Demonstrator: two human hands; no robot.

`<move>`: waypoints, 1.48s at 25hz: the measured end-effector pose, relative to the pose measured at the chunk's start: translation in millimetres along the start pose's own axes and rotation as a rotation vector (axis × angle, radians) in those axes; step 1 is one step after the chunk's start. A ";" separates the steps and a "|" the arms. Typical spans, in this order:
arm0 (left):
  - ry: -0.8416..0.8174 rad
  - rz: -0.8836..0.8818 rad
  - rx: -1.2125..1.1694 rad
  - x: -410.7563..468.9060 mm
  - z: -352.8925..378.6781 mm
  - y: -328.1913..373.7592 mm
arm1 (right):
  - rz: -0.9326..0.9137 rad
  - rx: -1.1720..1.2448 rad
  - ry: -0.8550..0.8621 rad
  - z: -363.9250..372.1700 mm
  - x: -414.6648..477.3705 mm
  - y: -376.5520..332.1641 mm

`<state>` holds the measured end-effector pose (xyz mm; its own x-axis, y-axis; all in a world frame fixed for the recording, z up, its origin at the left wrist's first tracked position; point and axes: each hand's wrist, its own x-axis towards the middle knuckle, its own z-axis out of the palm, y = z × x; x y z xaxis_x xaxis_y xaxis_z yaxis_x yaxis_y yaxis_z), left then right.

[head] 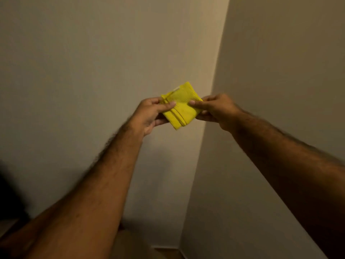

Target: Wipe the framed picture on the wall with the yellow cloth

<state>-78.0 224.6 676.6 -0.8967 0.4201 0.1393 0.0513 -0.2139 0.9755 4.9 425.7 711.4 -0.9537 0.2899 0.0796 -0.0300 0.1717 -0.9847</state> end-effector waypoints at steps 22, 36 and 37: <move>0.583 -1.001 0.178 -264.9 -293.8 -636.4 | 0.806 -0.475 -0.455 332.0 -105.9 685.0; 0.193 -0.861 1.354 -251.2 -298.6 -692.7 | 0.437 -1.098 -0.457 356.7 -120.1 741.0; 0.113 -0.750 1.446 -249.4 -295.0 -682.8 | 0.337 -1.199 -0.449 351.3 -118.3 730.0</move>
